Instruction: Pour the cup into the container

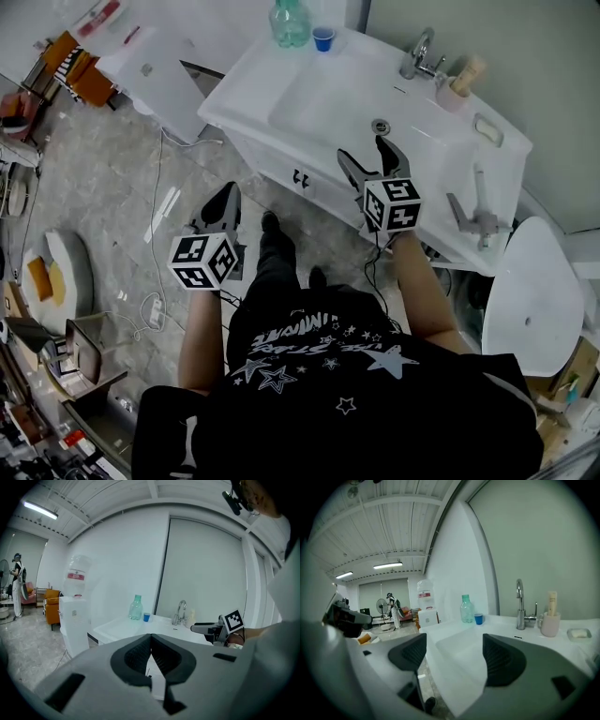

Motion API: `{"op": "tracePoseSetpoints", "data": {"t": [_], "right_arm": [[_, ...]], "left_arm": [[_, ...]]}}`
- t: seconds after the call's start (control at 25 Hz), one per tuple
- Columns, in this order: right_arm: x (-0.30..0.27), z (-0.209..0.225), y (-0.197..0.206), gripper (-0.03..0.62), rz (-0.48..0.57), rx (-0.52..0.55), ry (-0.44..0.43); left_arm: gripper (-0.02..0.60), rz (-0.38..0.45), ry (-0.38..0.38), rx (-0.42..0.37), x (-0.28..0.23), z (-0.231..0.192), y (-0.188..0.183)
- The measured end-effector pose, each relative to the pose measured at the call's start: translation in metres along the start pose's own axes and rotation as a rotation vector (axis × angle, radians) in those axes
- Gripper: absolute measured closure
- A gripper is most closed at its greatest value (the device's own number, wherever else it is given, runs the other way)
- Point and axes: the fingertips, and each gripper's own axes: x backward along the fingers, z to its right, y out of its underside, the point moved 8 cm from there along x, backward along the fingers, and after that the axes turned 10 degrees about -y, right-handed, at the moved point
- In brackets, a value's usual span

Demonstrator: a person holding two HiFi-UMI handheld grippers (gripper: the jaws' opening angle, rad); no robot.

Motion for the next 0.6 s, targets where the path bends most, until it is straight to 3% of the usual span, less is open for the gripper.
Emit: {"op": "tracePoseSetpoints", "data": {"t": [0.48, 0.6], "right_arm": [[-0.064, 0.057, -0.038, 0.235, -0.019, 0.017, 0.049], [-0.088, 0.075, -0.053, 0.235, -0.031, 0.035, 0.067]], "left_arm": [[0.572, 0.028, 0.084, -0.001, -0.114, -0.030, -0.043], [0.572, 0.027, 0.127, -0.033, -0.153, -0.037, -0.058]]}}
